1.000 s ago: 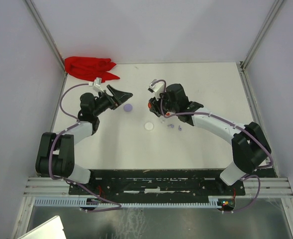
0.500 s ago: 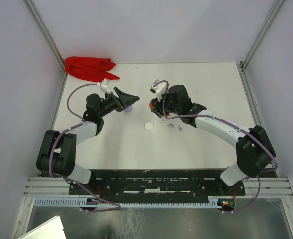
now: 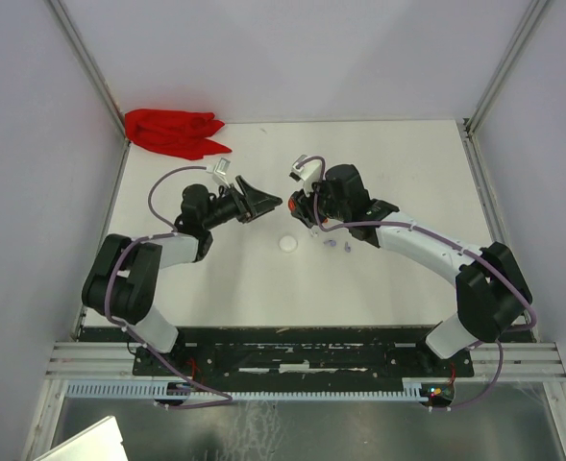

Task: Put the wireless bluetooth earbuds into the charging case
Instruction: Open the charging case.

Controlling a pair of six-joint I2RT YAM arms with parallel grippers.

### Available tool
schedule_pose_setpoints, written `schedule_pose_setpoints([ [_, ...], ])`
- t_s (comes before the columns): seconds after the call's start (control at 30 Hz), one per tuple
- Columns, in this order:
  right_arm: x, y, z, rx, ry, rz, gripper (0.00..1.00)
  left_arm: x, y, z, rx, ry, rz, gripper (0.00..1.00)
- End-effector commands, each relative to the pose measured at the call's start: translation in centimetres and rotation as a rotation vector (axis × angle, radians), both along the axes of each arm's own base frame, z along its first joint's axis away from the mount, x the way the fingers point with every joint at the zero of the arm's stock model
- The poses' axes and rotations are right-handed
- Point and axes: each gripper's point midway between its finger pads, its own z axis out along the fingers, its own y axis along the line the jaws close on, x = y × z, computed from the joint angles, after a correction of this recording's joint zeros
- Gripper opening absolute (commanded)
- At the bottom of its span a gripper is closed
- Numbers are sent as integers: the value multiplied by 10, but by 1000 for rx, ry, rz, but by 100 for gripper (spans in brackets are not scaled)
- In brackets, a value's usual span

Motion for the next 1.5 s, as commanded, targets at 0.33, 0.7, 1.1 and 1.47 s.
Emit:
schedule_pose_setpoints([
  [0.33,-1,9,23,53,-48,42,14,-8,-31,32,-141,-86,-118,67],
  [0.7,-3,11,23,59,-41,55,13,-8,-38,32,-148,-89,-131,58],
  [1.1,-5,13,24,65,-39,67,13,-7,-40,29,-145,-84,-129,47],
  [1.47,-8,14,26,70,-40,82,13,-7,-41,30,-147,-86,-128,39],
])
